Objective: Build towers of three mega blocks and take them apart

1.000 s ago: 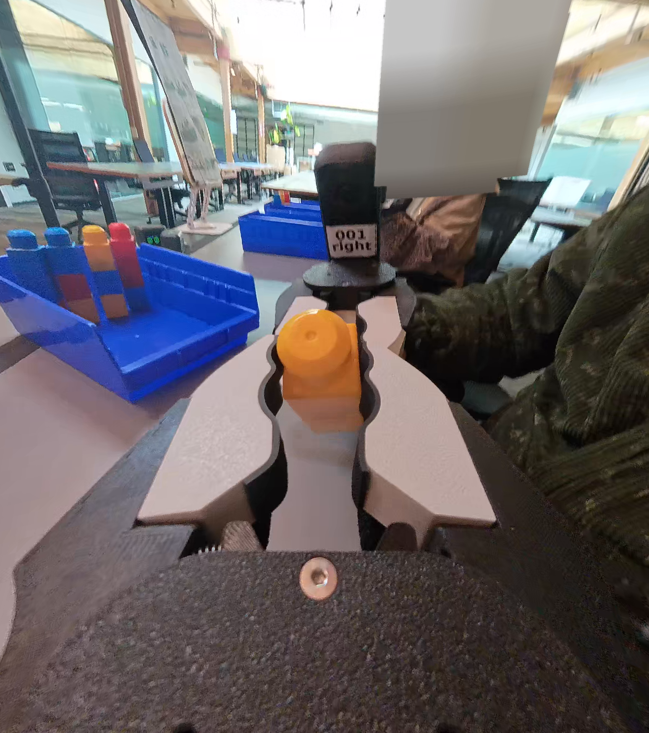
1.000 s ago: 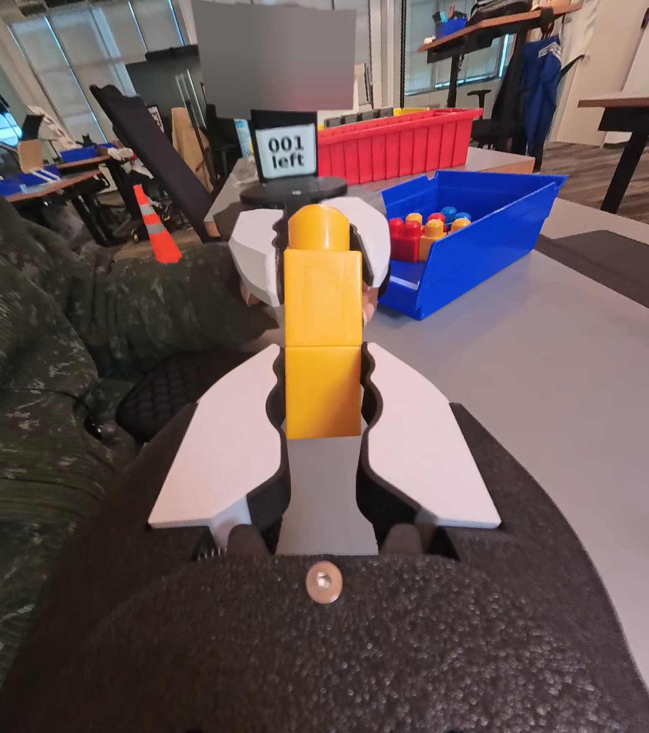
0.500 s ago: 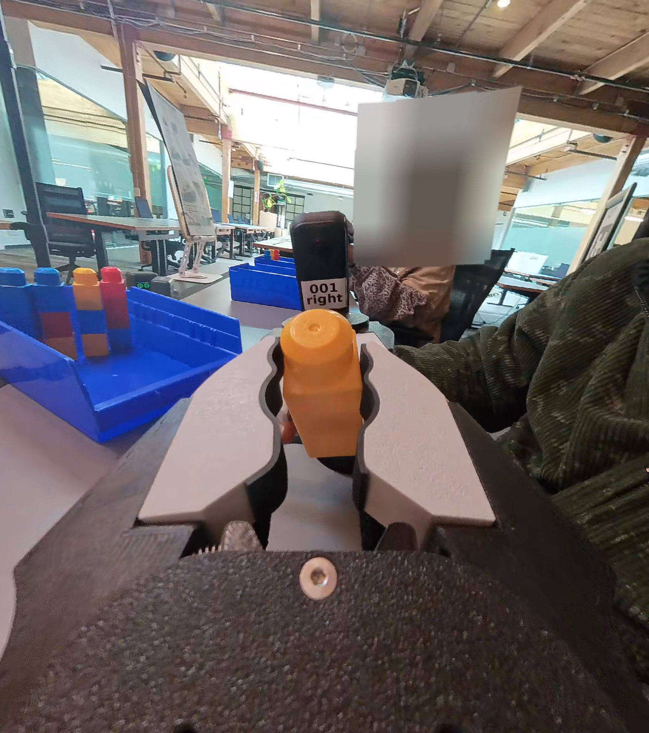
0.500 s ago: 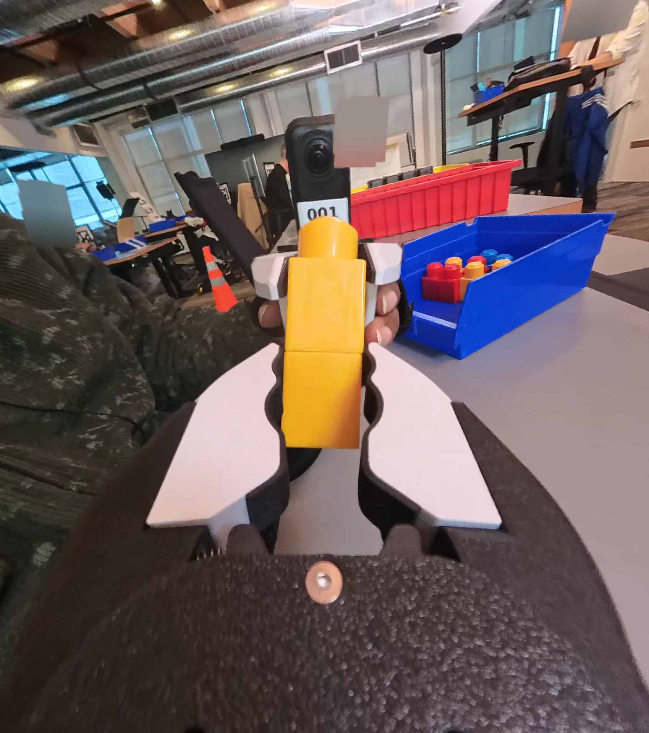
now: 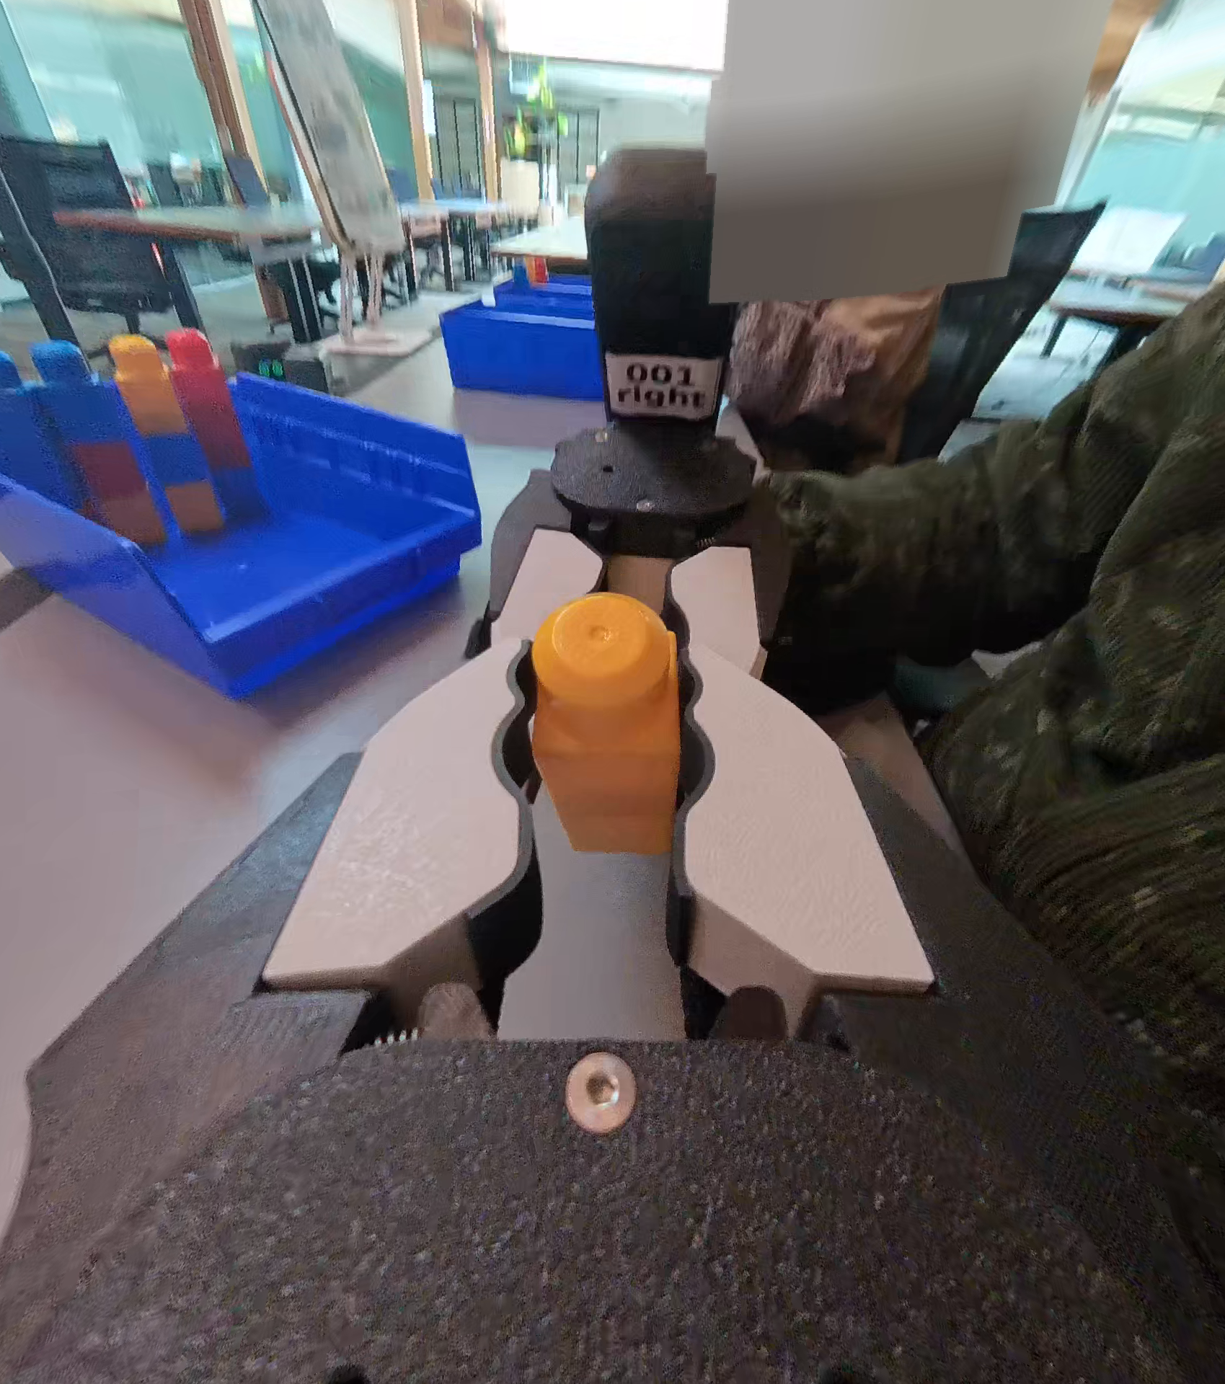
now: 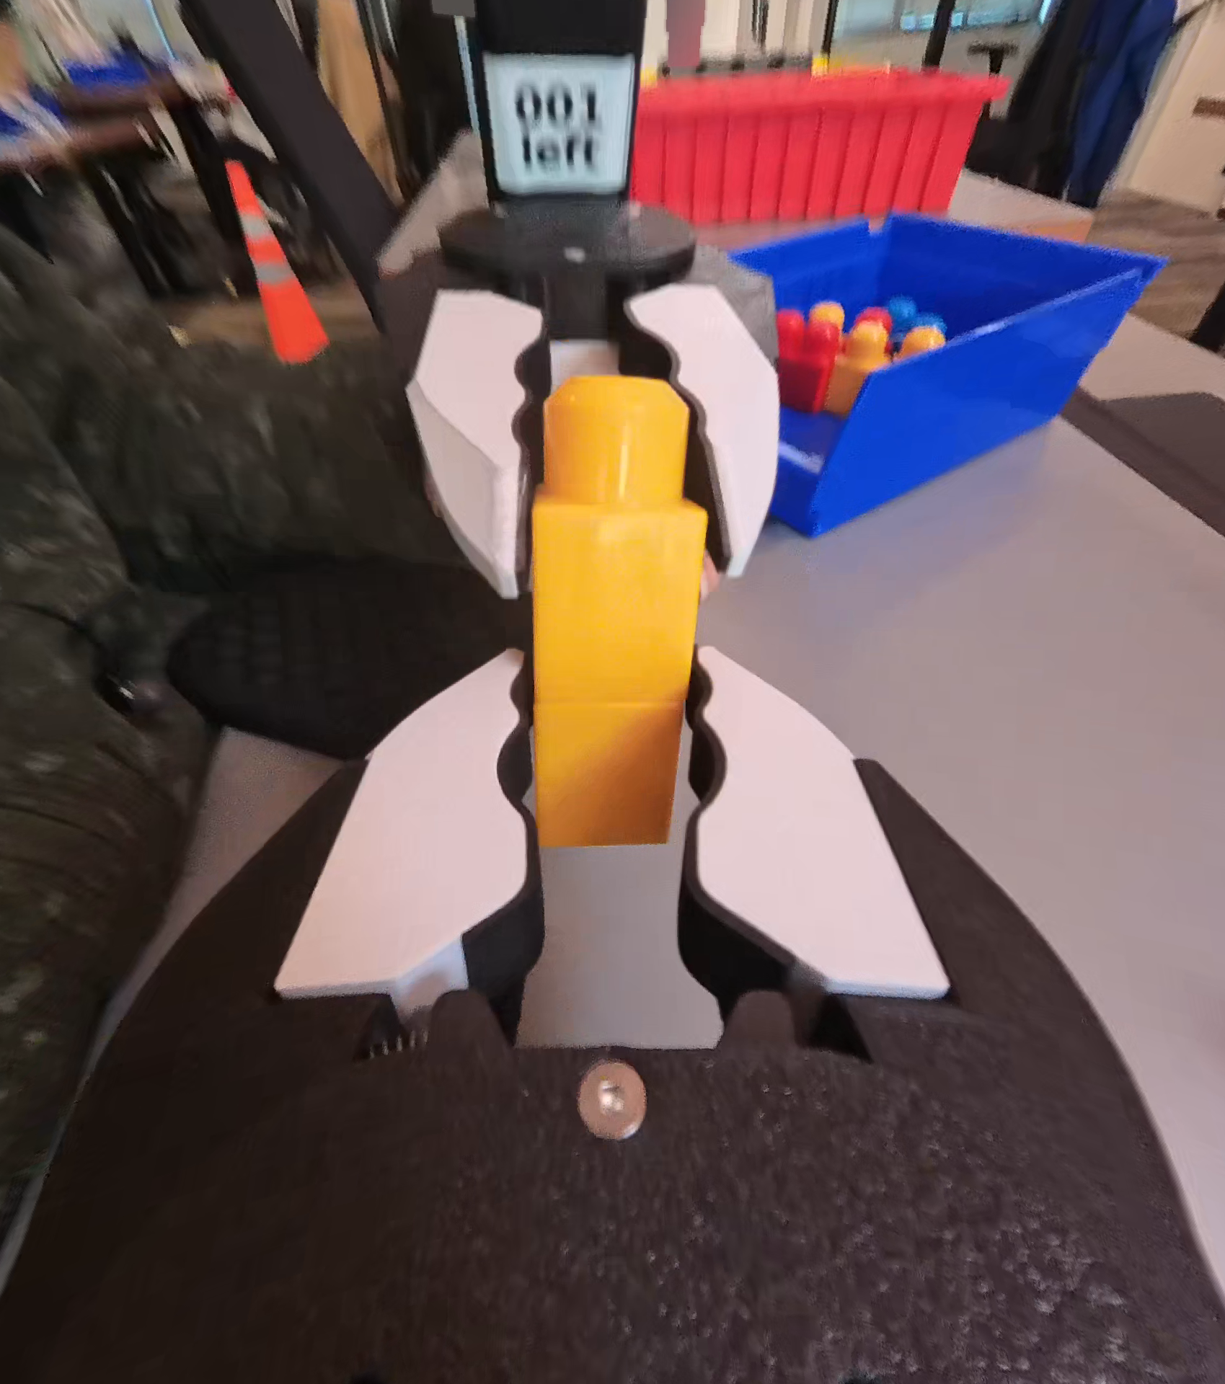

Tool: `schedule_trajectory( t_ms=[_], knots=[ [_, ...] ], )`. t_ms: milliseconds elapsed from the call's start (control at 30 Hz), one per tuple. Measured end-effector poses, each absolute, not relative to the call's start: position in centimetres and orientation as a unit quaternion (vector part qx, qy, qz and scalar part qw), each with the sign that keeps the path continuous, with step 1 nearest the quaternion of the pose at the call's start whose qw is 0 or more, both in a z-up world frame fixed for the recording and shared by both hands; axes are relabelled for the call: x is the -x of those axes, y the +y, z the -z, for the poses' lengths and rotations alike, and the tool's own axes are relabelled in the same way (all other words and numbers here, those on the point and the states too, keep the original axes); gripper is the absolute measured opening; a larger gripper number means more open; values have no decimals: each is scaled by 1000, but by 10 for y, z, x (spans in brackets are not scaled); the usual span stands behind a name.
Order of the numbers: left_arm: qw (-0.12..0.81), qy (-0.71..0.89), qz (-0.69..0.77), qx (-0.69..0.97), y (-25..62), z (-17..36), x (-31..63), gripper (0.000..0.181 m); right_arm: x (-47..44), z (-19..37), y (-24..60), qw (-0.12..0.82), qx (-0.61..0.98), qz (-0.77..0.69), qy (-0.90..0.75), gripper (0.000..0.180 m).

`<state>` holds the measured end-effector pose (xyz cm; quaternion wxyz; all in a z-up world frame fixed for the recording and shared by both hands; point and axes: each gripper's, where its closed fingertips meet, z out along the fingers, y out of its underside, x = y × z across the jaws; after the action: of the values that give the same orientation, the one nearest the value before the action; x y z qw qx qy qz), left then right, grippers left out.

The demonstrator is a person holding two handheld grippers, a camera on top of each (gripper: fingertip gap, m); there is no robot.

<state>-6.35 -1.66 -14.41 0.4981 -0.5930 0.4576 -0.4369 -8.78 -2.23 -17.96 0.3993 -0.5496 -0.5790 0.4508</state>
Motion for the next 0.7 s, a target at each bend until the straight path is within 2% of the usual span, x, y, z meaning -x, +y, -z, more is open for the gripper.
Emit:
schedule_trajectory(
  t_ms=[200, 233, 267, 367, 467, 600, 700],
  knots=[
    [513, 465, 417, 589, -16, 143, 64, 37, 89, 182, -22, 413, 556, -415, -590, 37],
    [521, 457, 404, 597, -11, 138, 71, 47, 88, 180, -19, 419, 558, -411, -587, 37],
    [532, 449, 380, 610, -3, 131, 84, 55, 86, 179, -16, 421, 562, -408, -584, 37],
    [545, 413, 229, 693, 40, 117, 162, 49, 80, 176, -5, 427, 574, -413, -563, 37],
    [477, 379, 38, 792, 79, 127, 276, 50, 79, 176, 1, 419, 581, -429, -550, 37],
    [304, 339, -54, 889, 94, 168, 405, 45, 82, 183, -3, 407, 580, -424, -565, 38],
    [195, 330, -86, 920, 93, 201, 458, 46, 84, 187, -6, 400, 577, -419, -575, 38]
  ],
)
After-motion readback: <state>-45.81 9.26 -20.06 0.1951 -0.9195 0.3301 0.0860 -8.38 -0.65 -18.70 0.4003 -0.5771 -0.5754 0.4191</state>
